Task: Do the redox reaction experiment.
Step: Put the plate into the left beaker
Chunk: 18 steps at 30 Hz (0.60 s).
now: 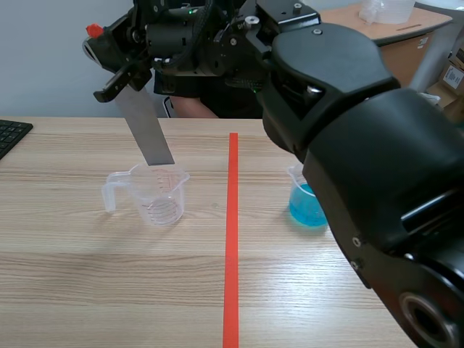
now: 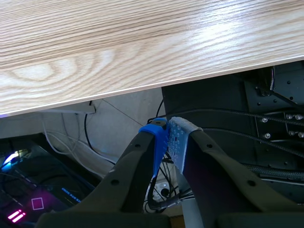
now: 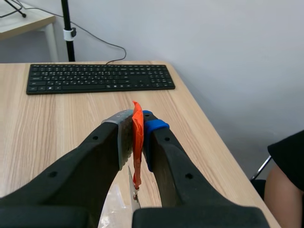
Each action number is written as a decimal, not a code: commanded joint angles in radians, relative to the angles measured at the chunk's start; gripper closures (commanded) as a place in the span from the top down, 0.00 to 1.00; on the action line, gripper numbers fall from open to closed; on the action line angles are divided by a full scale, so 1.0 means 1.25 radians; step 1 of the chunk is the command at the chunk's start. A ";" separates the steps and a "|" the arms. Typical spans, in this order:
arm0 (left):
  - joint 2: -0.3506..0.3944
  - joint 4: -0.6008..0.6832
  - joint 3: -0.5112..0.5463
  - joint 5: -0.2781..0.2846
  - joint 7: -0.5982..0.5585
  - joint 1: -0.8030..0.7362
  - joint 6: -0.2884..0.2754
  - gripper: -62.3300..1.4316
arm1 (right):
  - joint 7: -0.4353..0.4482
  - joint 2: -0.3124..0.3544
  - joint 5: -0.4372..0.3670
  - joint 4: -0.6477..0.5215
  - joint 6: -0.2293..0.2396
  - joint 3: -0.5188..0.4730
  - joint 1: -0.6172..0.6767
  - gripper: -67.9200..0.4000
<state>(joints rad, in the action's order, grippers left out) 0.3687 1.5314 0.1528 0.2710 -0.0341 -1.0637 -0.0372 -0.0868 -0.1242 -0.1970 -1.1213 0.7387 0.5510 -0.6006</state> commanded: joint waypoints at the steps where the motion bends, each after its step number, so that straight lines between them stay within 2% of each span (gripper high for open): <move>1: -0.004 0.008 -0.004 0.005 -0.008 -0.002 -0.002 0.09 | 0.017 -0.025 -0.006 0.000 0.006 0.005 -0.027 0.03; 9: -0.004 0.008 -0.004 0.005 -0.008 -0.002 -0.002 0.09 | 0.077 -0.025 0.048 0.045 0.001 0.032 -0.027 0.03; 15: -0.004 0.008 -0.004 0.005 -0.008 -0.002 -0.002 0.09 | 0.116 -0.025 0.083 0.080 -0.031 0.032 -0.027 0.03; 18: -0.004 0.008 -0.004 0.005 -0.008 -0.002 -0.002 0.09 | 0.141 -0.025 0.109 0.101 -0.034 0.032 -0.027 0.03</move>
<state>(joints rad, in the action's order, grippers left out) 0.3687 1.5314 0.1528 0.2710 -0.0341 -1.0637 -0.0372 0.0689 -0.1238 -0.0528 -0.9920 0.6960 0.5961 -0.6006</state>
